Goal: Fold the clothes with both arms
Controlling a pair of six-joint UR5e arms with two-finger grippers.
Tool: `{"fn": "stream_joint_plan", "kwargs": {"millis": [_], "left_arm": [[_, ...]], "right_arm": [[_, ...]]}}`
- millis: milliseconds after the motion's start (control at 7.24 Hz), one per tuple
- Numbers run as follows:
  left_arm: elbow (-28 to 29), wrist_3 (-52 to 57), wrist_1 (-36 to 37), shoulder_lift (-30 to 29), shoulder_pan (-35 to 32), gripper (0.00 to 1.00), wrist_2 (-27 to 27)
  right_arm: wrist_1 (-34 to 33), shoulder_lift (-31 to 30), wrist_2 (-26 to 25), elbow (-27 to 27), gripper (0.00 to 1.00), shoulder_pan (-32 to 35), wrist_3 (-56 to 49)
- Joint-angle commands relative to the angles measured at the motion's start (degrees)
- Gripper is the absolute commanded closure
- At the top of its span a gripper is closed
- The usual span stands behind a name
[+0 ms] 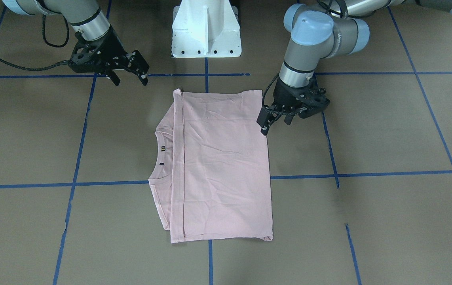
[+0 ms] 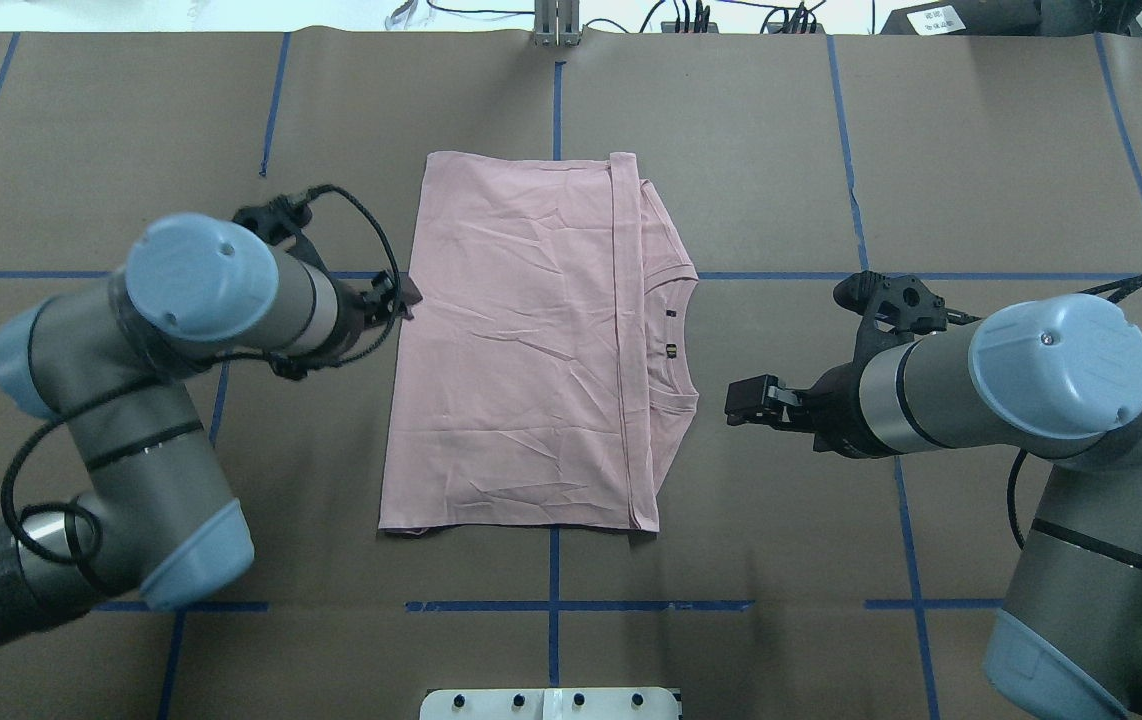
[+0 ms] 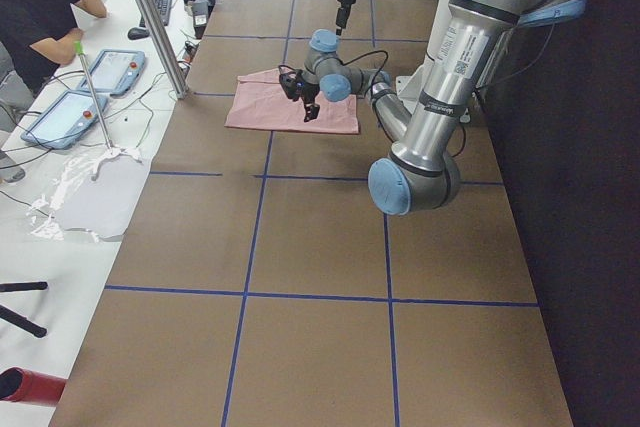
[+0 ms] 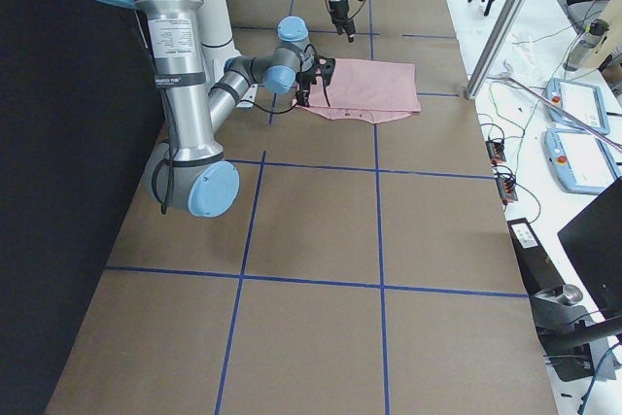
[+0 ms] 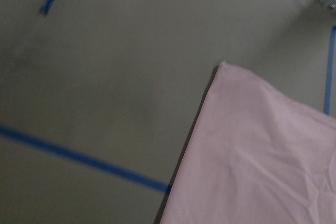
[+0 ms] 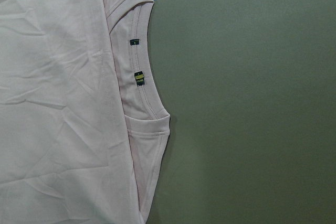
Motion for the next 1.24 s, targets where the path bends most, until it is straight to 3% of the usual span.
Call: {"fn": "stream_joint_plan", "kwargs": {"millis": [0,691,967,1106], "left_arm": [[-1.8,-13.3,5.1,1.0,11.4,0.00,4.5],[-1.3,-15.7,6.1,2.1,14.4,0.01,4.9],[-1.2,-15.9,6.5,2.4,15.0,0.07,4.9],[-1.2,-15.9,6.5,2.4,15.0,0.17,4.9]], "right_arm": [[0.0,0.0,-0.3,0.0,0.00,0.0,-0.1],[0.1,0.1,-0.3,0.0,0.00,-0.1,-0.2],[0.2,0.1,-0.3,0.0,0.00,-0.1,-0.2],[0.2,0.1,-0.3,-0.1,0.00,-0.1,-0.2]]}}
